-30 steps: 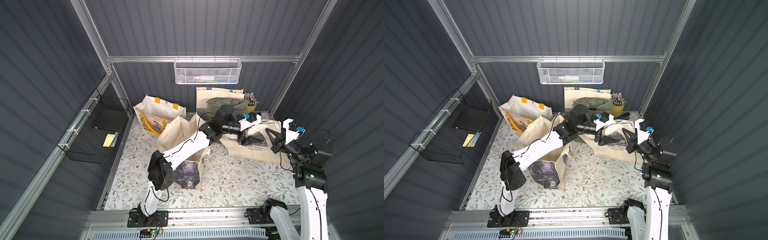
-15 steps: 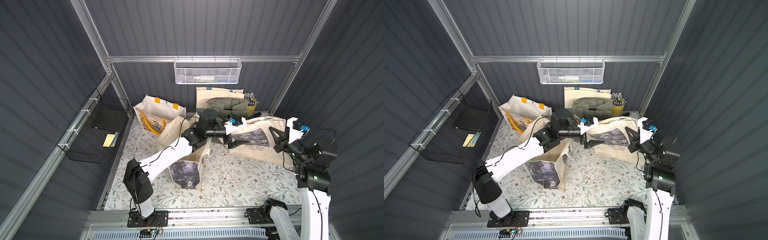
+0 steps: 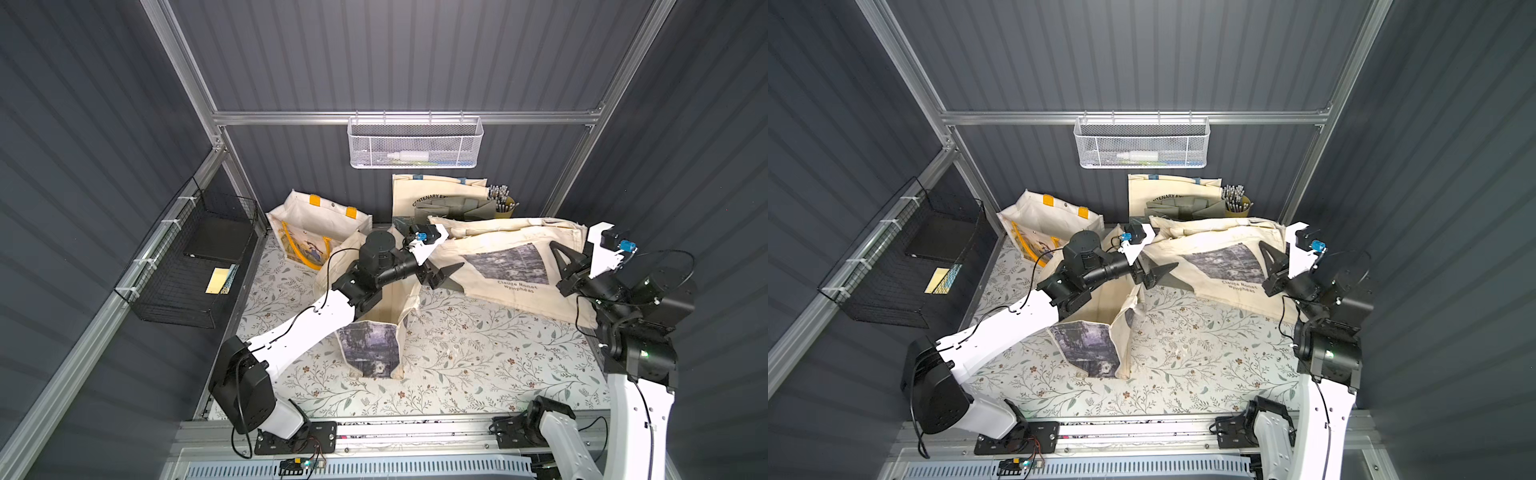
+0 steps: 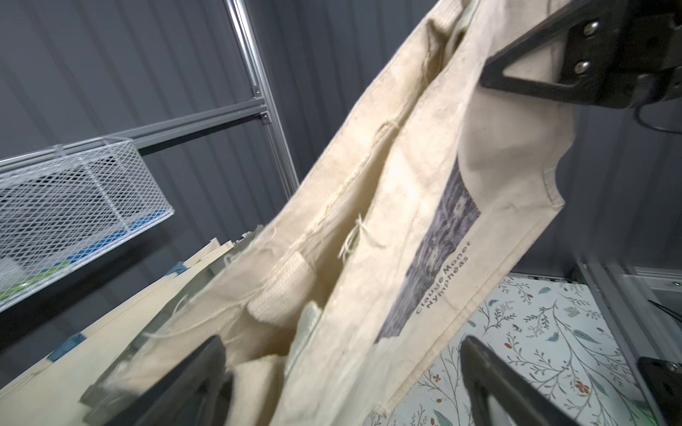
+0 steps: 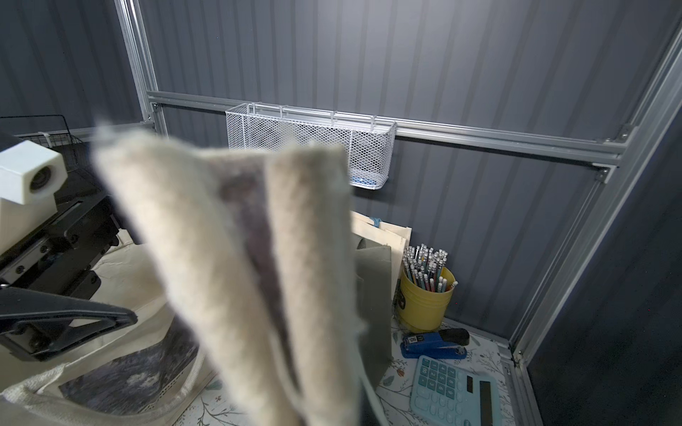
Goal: Put away the canvas bag
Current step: Press the canvas bag at the center of the board.
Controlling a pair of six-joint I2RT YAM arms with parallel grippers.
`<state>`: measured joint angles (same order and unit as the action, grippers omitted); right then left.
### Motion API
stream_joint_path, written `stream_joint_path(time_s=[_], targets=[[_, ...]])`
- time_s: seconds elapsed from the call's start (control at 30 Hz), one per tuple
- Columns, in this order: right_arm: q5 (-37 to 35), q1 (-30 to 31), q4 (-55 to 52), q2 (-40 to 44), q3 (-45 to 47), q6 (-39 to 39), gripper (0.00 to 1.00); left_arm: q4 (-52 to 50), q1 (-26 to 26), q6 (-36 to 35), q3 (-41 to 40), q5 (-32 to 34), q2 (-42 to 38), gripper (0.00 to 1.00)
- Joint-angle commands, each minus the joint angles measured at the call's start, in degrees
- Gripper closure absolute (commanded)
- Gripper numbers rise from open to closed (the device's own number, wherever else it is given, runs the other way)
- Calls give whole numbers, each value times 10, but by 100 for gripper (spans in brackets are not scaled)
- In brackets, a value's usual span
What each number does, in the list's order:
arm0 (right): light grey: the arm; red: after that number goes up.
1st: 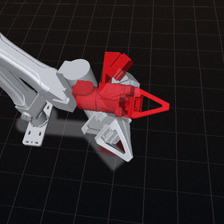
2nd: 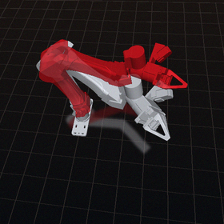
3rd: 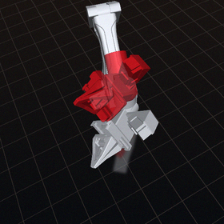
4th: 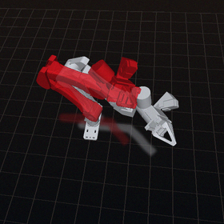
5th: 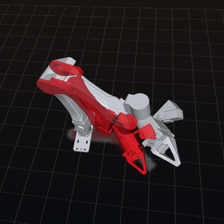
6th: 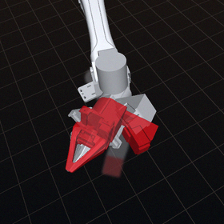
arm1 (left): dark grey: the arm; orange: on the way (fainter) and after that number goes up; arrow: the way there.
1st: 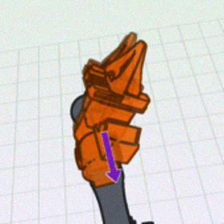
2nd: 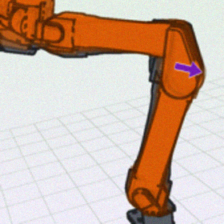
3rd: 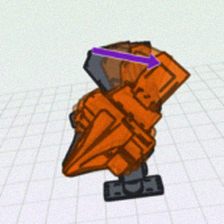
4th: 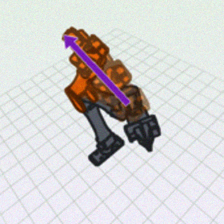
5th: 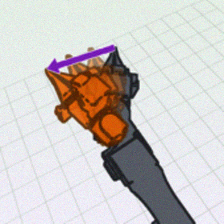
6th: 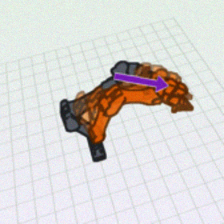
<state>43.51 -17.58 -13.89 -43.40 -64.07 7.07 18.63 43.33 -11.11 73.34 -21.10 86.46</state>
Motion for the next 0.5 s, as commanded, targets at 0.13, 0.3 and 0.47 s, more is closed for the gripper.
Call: stream_joint_path(time_s=[0.13, 0.3, 0.47], targets=[[1, -2, 50, -1, -36, -25, 100, 101, -6, 40, -62, 77, -29, 1], [0, -2, 52, -2, -42, -26, 100, 115, -12, 47, -74, 102, -27, 1], [11, -2, 56, -5, -59, -28, 100, 158, -39, 74, -88, 109, -24, 1]])
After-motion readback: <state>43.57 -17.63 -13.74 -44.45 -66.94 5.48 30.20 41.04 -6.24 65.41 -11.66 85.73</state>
